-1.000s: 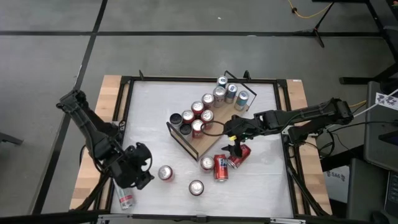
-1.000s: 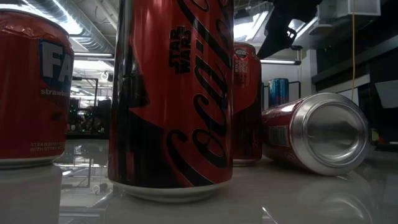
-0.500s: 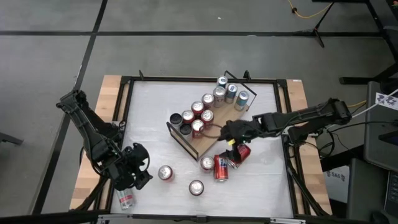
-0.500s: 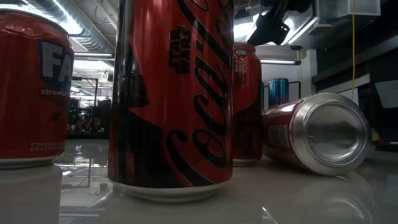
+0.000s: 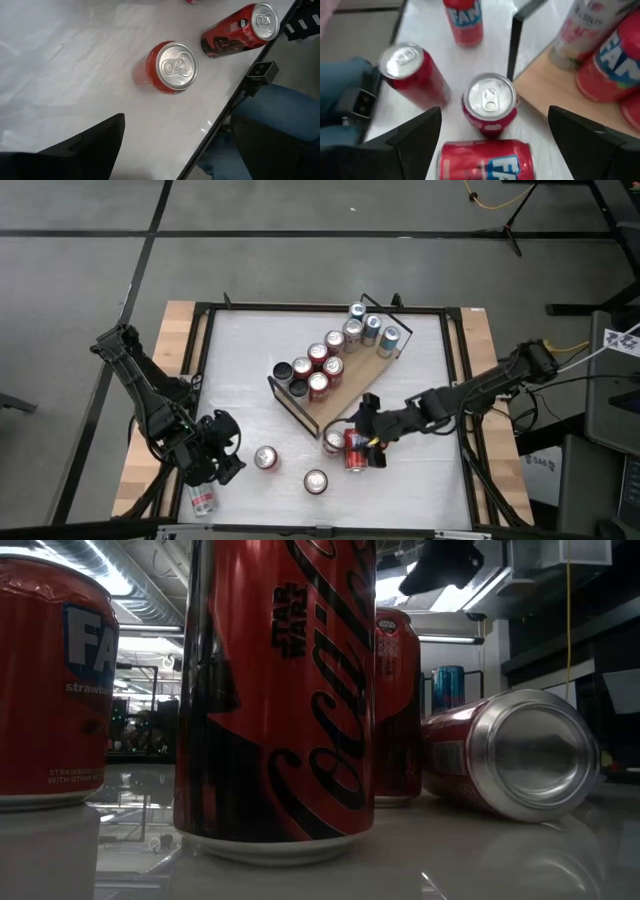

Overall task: Place canned beverage on shelf
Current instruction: Move the red white soda from the middle to the right table

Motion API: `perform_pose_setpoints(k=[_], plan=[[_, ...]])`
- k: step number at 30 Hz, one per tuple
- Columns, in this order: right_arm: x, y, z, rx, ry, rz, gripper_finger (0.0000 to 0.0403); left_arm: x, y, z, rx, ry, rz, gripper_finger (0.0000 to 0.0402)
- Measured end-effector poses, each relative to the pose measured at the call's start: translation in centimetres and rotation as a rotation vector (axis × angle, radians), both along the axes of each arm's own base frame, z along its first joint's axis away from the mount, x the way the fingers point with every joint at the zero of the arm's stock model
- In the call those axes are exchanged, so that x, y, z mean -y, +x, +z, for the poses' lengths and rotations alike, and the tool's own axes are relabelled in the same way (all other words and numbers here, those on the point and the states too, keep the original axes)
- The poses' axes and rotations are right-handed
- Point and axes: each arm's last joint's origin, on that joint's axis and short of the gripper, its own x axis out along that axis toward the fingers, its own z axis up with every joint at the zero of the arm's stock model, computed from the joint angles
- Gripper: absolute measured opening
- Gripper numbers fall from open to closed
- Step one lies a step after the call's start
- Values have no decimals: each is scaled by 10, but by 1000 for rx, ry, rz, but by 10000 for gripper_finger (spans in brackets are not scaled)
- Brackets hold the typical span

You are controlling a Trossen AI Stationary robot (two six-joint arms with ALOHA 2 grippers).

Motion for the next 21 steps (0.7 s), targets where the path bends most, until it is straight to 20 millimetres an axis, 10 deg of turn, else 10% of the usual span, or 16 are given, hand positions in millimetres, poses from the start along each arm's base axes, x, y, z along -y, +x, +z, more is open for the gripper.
perform_pose_setpoints(k=[21], plan=[[-17, 34, -55, -48, -126, 59, 356, 0, 0, 0, 1, 0, -1, 354]])
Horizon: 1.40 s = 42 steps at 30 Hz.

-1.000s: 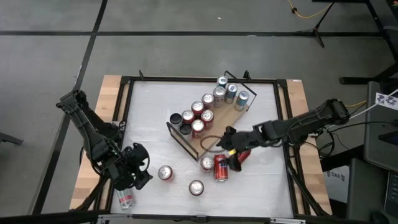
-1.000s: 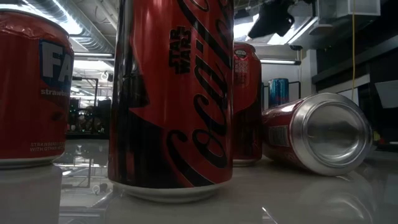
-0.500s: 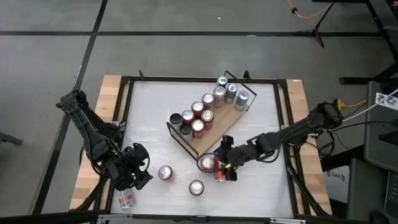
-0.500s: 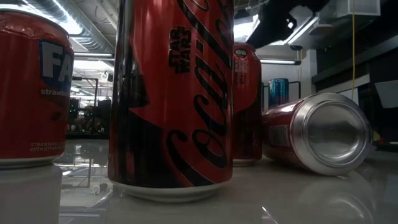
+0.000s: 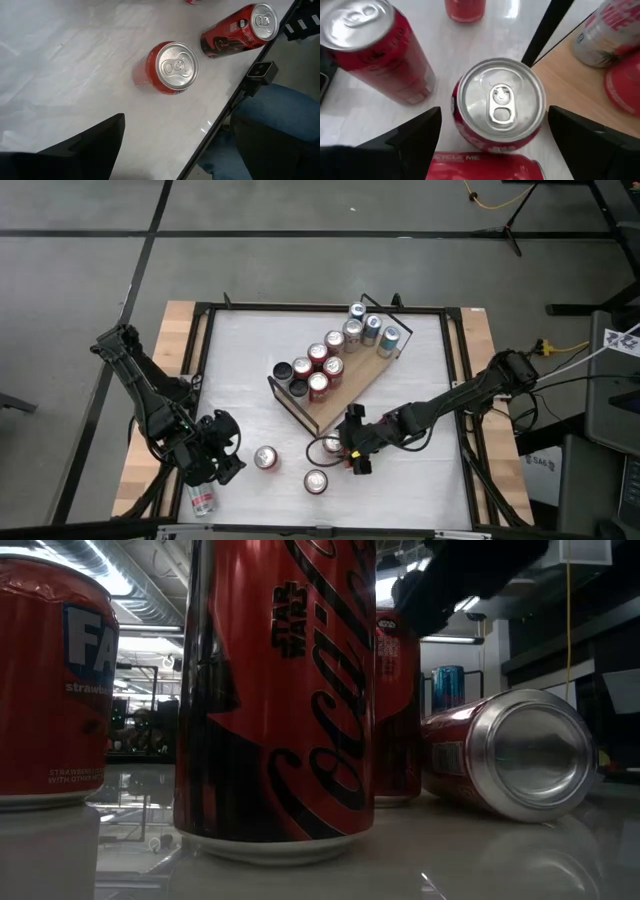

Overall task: Place canned beverage on shelf
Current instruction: Move the red white soda from the middle to the right table

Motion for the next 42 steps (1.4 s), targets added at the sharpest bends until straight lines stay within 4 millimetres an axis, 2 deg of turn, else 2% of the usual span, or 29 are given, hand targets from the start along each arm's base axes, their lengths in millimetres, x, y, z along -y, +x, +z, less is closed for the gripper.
perform_pose_setpoints(k=[9, 16, 23, 33, 42], plan=[[-5, 14, -18, 42, -26, -3, 351, 0, 0, 0, 0, 0, 0, 354], [-5, 14, -18, 45, -41, -23, 277, 0, 0, 0, 0, 1, 0, 354], [-2, 11, -15, 37, -31, -86, 275, 0, 0, 0, 0, 1, 0, 354], [12, -16, 24, 37, 5, -226, 284, -1, 1, 0, 23, 22, 13, 354], [37, -61, 57, 19, 36, -545, 286, -2, 1, 1, 47, 44, 27, 354]])
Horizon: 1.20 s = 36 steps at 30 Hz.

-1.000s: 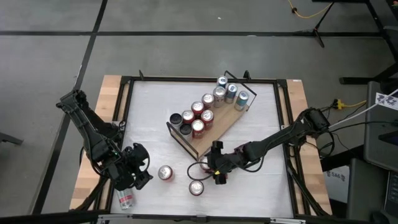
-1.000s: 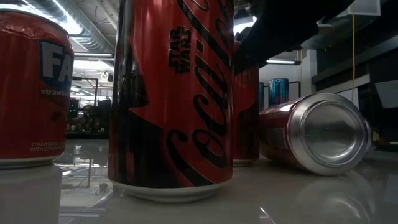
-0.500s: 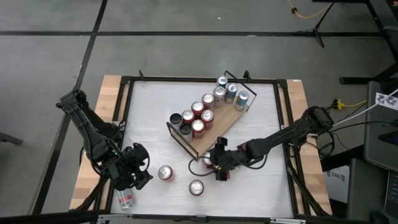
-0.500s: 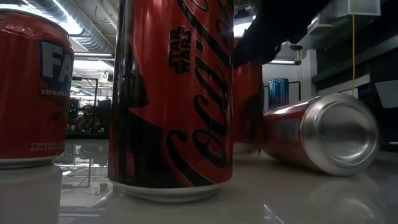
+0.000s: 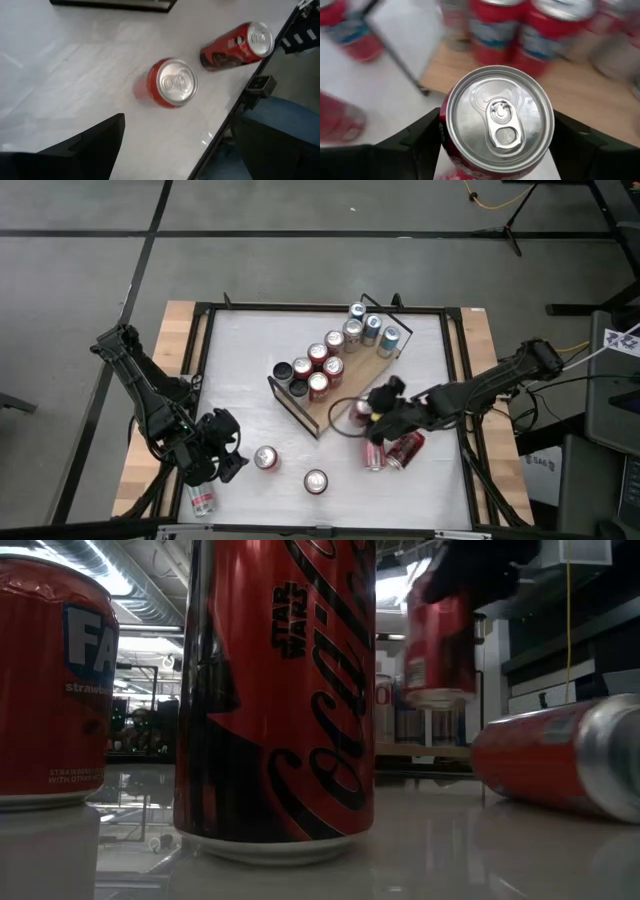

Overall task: Place canned beverage on shelf
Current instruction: Move the red white soda from the middle to the right table

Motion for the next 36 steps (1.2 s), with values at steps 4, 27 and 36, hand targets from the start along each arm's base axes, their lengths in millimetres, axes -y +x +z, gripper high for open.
perform_pose_setpoints(k=[4, 27, 36], plan=[[4, -20, 2, -59, 38, -124, 286, -1, 1, 0, 26, 24, 15, 354], [2, -82, -50, -14, 174, -888, 289, -1, 1, 1, 40, 66, -20, 354], [14, -86, -75, -4, 103, -1010, 289, -1, 1, 1, 39, 103, -77, 354]])
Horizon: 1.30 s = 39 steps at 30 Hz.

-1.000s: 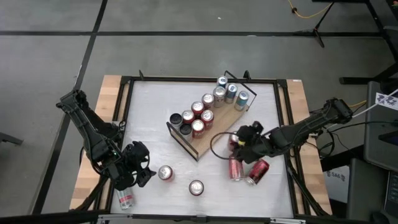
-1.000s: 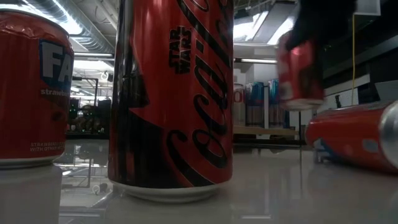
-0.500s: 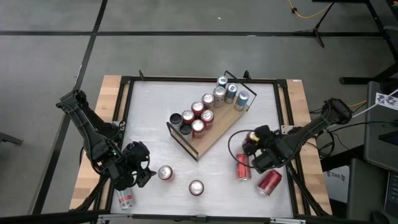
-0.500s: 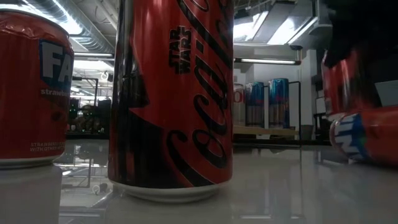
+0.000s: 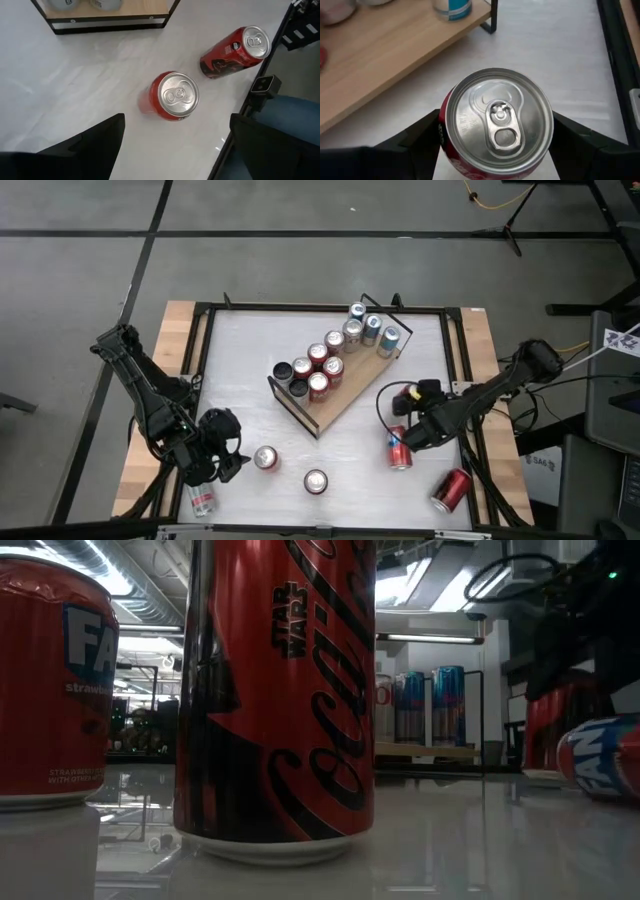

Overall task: Place canned beverage on shelf
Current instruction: Move the red white soda from the middle to the right table

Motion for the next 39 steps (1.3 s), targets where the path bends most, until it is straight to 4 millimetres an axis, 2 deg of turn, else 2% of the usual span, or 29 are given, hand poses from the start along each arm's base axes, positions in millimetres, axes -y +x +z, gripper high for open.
perform_pose_setpoints(k=[10, 21, 25, 31, 33, 39], plan=[[19, 15, -13, -79, -62, -95, 289, 0, 0, 0, 0, 7, -8, 354], [19, 16, -14, -79, -53, -103, 290, 0, 0, 0, 6, 13, -5, 354], [19, 16, -14, -79, -47, -105, 315, 0, 0, 0, 6, 13, -5, 354], [18, 16, -17, -86, 10, -129, 389, 0, 0, 0, 6, 13, -5, 354], [17, 16, -17, -91, 16, -131, 394, 0, 0, 0, 6, 13, -5, 354], [16, 20, -8, -125, 13, -75, 371, 0, 0, 0, 6, 13, -5, 354]])
